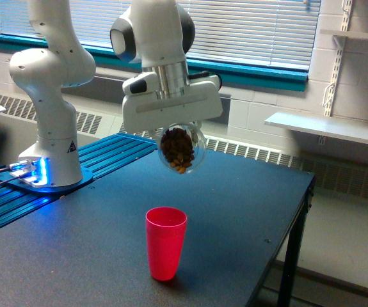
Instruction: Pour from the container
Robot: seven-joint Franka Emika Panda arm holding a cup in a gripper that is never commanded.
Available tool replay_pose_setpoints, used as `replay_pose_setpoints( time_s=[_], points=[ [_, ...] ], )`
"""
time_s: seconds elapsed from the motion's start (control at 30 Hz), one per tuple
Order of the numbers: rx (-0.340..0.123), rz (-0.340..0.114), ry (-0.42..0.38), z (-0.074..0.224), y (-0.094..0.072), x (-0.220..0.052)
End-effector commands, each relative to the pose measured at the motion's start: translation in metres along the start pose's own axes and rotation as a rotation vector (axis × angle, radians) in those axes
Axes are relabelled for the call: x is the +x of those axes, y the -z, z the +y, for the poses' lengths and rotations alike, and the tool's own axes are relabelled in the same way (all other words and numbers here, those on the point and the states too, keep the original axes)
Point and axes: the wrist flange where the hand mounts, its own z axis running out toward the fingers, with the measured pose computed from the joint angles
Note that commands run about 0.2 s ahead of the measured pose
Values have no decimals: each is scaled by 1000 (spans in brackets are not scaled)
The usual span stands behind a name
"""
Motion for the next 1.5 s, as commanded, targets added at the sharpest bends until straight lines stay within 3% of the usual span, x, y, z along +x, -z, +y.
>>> replay_pose_setpoints(
  time_s=[0.03,0.5,1.5],
  points=[
    [5,-11,16,-1,-4,-2],
    [-9,-9,-42,5,-13,5],
    [-88,12,-95,4,-38,12]
  ],
)
